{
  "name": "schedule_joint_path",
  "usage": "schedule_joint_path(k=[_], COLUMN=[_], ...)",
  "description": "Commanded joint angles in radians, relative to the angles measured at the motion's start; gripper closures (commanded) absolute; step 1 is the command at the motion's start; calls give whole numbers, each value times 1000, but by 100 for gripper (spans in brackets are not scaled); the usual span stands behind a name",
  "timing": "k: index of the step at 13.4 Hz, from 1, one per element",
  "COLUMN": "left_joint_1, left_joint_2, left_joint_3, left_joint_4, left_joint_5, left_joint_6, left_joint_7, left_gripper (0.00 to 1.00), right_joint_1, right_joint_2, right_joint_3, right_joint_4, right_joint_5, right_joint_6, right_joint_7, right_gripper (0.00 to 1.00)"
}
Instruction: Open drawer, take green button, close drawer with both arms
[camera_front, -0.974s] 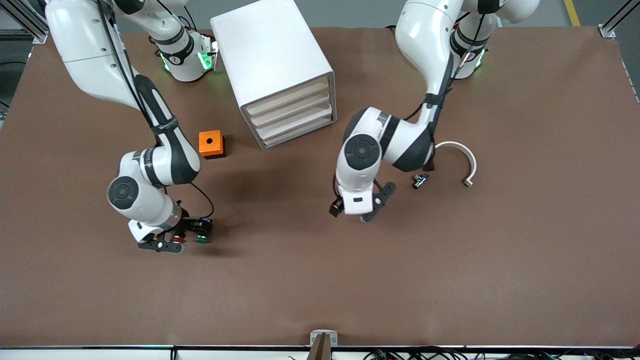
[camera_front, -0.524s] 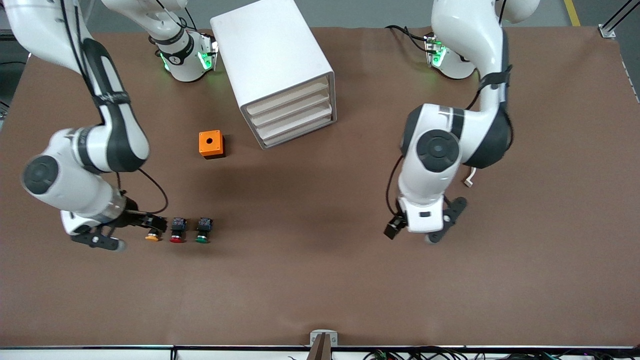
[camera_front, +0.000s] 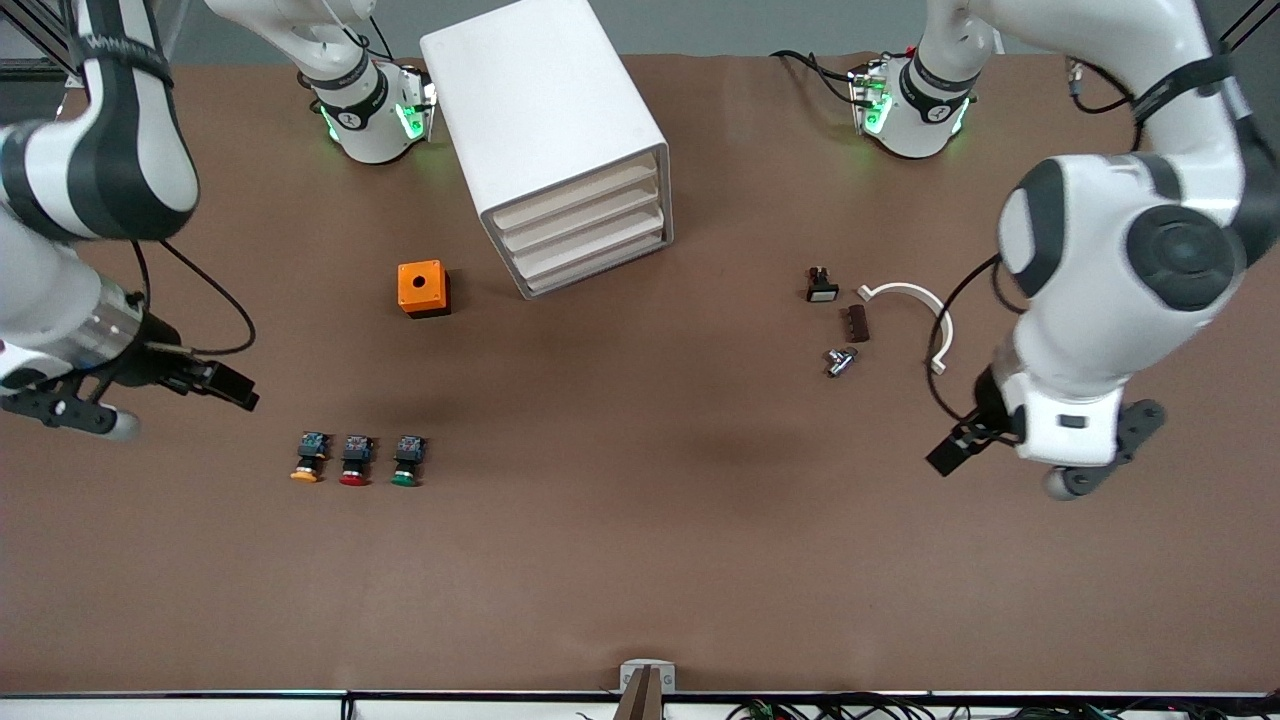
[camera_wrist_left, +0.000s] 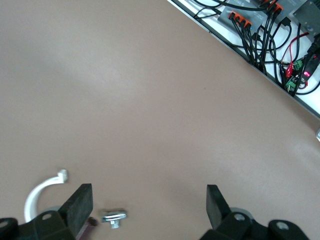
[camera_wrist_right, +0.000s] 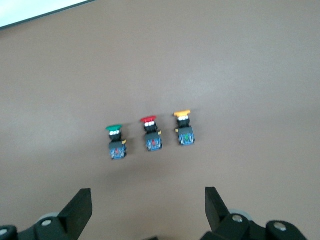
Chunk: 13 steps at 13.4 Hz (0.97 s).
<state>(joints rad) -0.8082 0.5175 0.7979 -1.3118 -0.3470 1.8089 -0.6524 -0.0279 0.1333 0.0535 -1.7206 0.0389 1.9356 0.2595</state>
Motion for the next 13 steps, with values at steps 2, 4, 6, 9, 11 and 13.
schedule_joint_path(k=[2,4,6,9,11,13], left_joint_1=[73,80,78,80,87,93], left_joint_2=[-109,-146,-195,-273,-296,-300], left_joint_3=[-8,-5,-9,-8,-8,-6], left_joint_4=[-18,-15,-14,-17,-23,-21], left_joint_5=[31,84,152,178,183,183], left_joint_6=[-80,-150,-204,-221,-294,-318], left_joint_7=[141,157,215,422,465,465], left_gripper=[0,0,0,0,0,0], right_joint_1=[-9,-9,-10,-10,-10,-9], right_joint_2=[-98,-130,-158,-208,-251,-271], right_joint_3=[2,2,0,0,2,2], right_joint_4=[1,-1,-4,-10,-10,-4], right_joint_5=[-2,-7,-13,-17,-46,-54], right_joint_6=[-66,-67,-95,-162,-213,-259], right_joint_7=[-2,-5,-6,-6,-13,-22], right_gripper=[0,0,0,0,0,0])
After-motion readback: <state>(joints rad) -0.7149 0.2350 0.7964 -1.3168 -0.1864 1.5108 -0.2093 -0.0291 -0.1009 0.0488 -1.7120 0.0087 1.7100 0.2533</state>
